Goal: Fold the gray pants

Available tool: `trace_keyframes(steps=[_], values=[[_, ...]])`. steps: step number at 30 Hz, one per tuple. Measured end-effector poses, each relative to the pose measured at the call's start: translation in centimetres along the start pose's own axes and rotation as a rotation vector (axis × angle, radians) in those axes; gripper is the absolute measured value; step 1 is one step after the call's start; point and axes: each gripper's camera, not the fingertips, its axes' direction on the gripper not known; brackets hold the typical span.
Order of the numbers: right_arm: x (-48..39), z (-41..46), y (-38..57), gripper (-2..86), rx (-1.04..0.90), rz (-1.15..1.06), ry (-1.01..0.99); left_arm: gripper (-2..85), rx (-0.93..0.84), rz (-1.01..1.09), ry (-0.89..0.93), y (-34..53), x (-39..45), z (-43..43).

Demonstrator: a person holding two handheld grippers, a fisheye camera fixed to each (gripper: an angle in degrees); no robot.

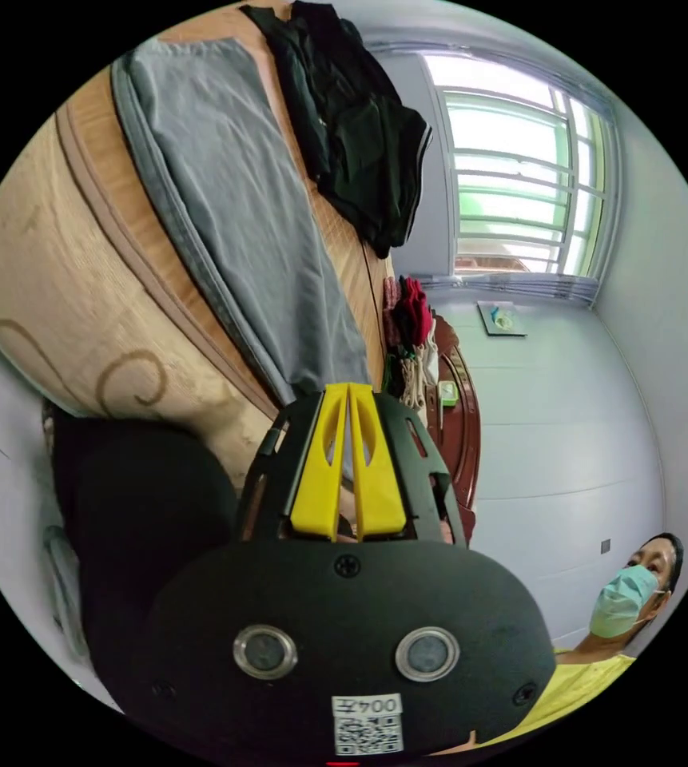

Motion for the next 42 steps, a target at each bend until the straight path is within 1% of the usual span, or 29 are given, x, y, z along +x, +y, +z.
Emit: trace_keyframes(steps=[2, 3, 4, 5, 6, 7, 9, 10, 14, 16, 18, 20, 24, 29, 32, 35, 42], values=[[-4.3, -1.0, 1.9, 9.3, 0.073, -0.128, 0.199, 0.3, 0.057, 0.013, -0.074, -1.3, -0.6, -3.5], [-5.8, -1.0, 2.4, 8.6, 0.08, -0.179, 0.215, 0.3, 0.069, 0.014, -0.097, -1.6, -0.8, -4.3], [-8.7, 0.0, 3.3, 7.2, 0.054, -0.287, 0.213, 0.2, 0.095, 0.012, -0.144, -2.4, -1.3, -5.9], [-11.5, 1.9, 3.9, 5.5, -0.014, -0.375, 0.202, 0.2, 0.122, 0.008, -0.186, -3.3, -1.9, -7.5], [-12.9, 3.2, 4.1, 5.4, -0.062, -0.411, 0.203, 0.2, 0.134, 0.005, -0.204, -3.9, -2.1, -8.2], [-15.3, 6.1, 4.4, 5.3, -0.155, -0.476, 0.211, 0.2, 0.155, -0.001, -0.236, -5.1, -2.6, -9.5], [-17.9, 10.4, 4.4, 7.1, -0.244, -0.532, 0.25, 0.3, 0.18, -0.012, -0.271, -7.2, -3.4, -11.2], [-19.0, 13.4, 4.1, 7.4, -0.307, -0.557, 0.306, 0.3, 0.197, -0.022, -0.292, -8.7, -3.9, -12.3], [-20.1, 23.9, 2.6, 9.4, -0.536, -0.593, 0.494, 0.4, 0.269, -0.022, -0.36, -13.6, -4.3, -15.7], [-20.3, 27.1, 2.7, 9.9, -0.582, -0.63, 0.551, 0.6, 0.27, -0.012, -0.374, -15.7, -4.3, -16.4], [-20.8, 28.8, 2.2, 10.3, -0.628, -0.629, 0.578, 0.9, 0.269, -0.008, -0.399, -17.5, -4.4, -16.7], [-21.2, 31.0, 2.3, 10.9, -0.672, -0.68, 0.604, 1.5, 0.281, -0.013, -0.424, -19.5, -4.9, -17.1], [-20.8, 33.3, 1.8, 10.8, -0.702, -0.702, 0.6, 2.7, 0.286, -0.023, -0.449, -21.8, -5.6, -17.0], [-20.0, 36.3, 1.4, 10.7, -0.726, -0.706, 0.605, 5.9, 0.282, -0.002, -0.523, -24.1, -5.2, -16.4], [-19.4, 37.8, 1.2, 10.7, -0.742, -0.7, 0.615, 6.6, 0.275, 0.0, -0.53, -25.2, -5.5, -15.7], [-18.6, 39.4, 0.7, 10.7, -0.761, -0.651, 0.623, 5.7, 0.274, 0.011, -0.548, -26.2, -5.4, -15.0], [-16.7, 42.1, 0.7, 10.9, -0.791, -0.66, 0.634, 1.9, 0.251, 0.037, -0.613, -27.9, -4.5, -13.8]])
